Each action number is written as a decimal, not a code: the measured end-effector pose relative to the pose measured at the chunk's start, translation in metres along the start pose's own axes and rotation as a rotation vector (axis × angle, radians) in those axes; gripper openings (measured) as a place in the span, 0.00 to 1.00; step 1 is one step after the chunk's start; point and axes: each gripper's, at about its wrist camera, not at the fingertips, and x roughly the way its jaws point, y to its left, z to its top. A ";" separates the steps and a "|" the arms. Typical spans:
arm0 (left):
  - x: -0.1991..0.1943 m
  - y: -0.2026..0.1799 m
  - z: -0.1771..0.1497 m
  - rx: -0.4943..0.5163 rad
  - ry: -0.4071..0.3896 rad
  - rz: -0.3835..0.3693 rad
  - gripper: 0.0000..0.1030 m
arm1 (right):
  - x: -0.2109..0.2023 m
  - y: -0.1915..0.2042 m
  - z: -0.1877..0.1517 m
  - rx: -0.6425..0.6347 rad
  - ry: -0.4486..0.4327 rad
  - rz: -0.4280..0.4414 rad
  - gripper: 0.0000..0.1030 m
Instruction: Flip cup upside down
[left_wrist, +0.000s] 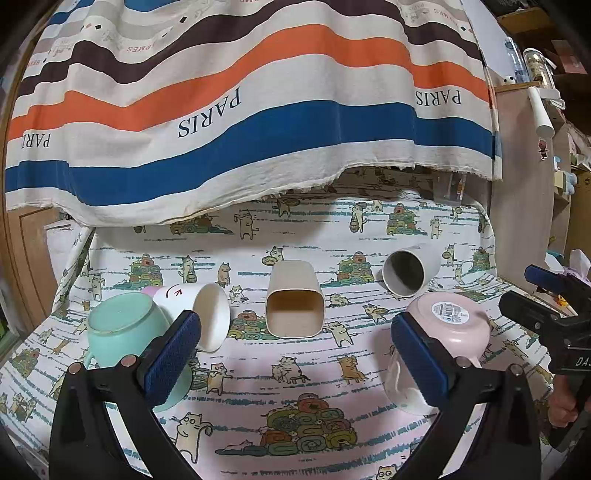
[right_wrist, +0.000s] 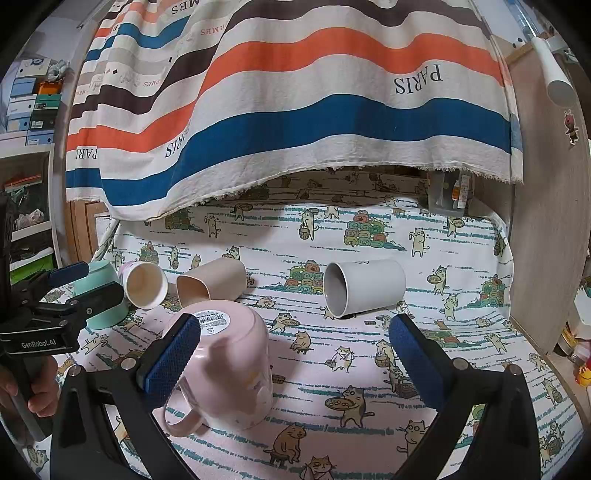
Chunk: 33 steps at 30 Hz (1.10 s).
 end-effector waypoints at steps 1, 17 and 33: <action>0.000 0.000 0.000 0.000 0.000 0.000 1.00 | 0.000 0.000 0.000 0.000 0.000 0.000 1.00; 0.001 0.002 0.000 0.000 0.000 0.000 1.00 | 0.000 0.000 0.000 0.000 0.000 0.000 1.00; 0.001 0.003 0.000 0.000 0.000 -0.001 1.00 | 0.000 0.000 0.000 0.000 0.000 0.000 1.00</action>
